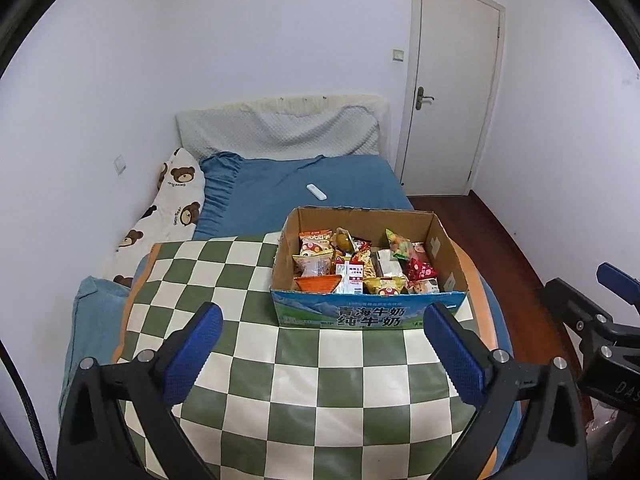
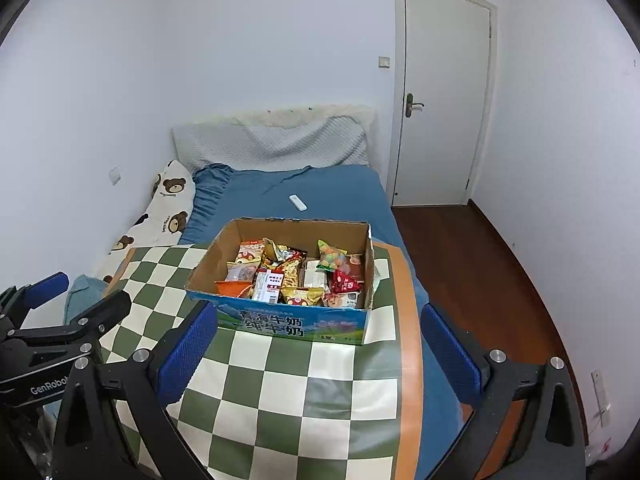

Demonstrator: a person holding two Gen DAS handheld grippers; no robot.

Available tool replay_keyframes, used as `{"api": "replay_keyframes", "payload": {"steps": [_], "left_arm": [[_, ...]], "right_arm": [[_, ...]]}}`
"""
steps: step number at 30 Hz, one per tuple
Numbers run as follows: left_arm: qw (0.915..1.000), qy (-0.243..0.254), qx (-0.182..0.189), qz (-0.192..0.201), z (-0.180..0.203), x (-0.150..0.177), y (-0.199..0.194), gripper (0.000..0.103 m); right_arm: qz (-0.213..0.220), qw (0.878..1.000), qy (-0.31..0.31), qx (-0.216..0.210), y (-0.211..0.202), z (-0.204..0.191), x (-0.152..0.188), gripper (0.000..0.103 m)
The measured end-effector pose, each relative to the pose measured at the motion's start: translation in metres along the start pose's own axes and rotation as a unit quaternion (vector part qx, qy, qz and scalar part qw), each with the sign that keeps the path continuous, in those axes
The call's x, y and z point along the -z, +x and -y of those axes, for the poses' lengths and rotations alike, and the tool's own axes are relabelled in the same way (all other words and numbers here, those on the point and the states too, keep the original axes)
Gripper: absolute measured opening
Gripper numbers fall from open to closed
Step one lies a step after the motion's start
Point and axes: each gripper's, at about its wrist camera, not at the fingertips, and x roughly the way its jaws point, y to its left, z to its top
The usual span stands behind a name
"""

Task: Organize snacks

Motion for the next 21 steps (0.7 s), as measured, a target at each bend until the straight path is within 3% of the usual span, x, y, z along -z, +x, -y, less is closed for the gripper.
{"api": "replay_keyframes", "payload": {"steps": [21], "left_arm": [[0.9987,0.003,-0.047,-0.016,0.003,-0.027,0.097,0.103]], "right_arm": [[-0.040,0.998,0.031,0.038,0.120,0.015,-0.008,0.103]]}}
